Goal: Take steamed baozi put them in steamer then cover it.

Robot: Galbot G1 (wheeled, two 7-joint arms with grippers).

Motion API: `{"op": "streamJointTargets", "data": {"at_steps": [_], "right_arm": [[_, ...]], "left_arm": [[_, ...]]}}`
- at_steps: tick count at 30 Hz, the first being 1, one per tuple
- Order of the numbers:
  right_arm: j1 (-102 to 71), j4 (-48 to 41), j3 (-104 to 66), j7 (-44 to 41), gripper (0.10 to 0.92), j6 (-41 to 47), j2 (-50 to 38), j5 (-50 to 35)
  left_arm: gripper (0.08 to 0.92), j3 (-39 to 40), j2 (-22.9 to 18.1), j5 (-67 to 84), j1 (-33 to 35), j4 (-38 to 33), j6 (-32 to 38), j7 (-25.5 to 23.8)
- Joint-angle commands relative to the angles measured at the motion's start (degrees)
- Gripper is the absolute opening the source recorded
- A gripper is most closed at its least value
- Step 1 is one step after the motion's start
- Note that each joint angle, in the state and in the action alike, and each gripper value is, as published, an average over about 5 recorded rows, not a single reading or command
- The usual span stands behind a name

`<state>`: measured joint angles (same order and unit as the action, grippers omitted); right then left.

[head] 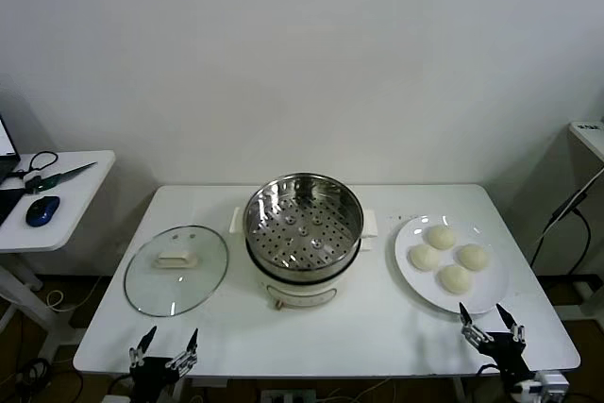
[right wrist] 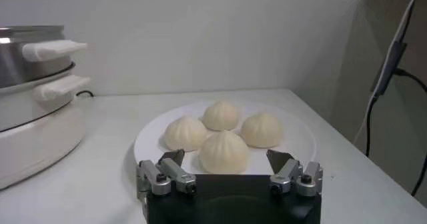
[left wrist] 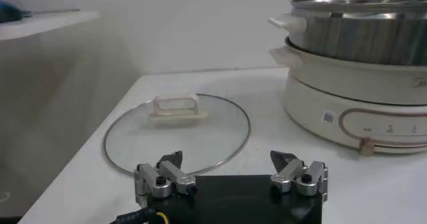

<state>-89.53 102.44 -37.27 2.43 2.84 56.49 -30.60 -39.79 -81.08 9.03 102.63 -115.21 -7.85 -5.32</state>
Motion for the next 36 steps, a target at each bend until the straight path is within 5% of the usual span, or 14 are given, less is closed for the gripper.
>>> {"op": "streamJointTargets", "data": {"at_steps": [1,4,10,16,26,36], "right_arm": [[8.15,0.67,-0.82,0.96,0.823,7.4,-2.71,1.55],[20.03,-3.41,1.99,-2.19,0.823,12.75,-9.57,3.32],[48.87,-18.43,23.97,-22.1,0.823,16.89,-27.43,10.93],[79.26,-30.55,57.16,-45.12,0.823,7.38,-35.14,20.85],[123.39,-43.28,112.13,-70.52,0.823,-9.48,-30.11,19.49],[119.53,-50.86,116.93,-69.24,0.823,-6.96,-18.95,20.49]], "left_arm": [[0.823,-0.06,0.09,-0.05,-0.56,-0.67,-0.56,-0.3],[0.823,0.06,0.17,-0.04,-0.91,-0.73,-0.51,-0.34],[0.823,0.33,0.25,-0.04,-1.17,-0.62,0.15,-0.31],[0.823,0.38,0.26,-0.17,-1.78,-0.09,0.53,-0.42],[0.823,0.69,0.22,-0.66,-3.31,1.16,0.73,-0.92],[0.823,1.37,-0.09,-0.88,-4.41,1.56,0.58,-1.16]]}}
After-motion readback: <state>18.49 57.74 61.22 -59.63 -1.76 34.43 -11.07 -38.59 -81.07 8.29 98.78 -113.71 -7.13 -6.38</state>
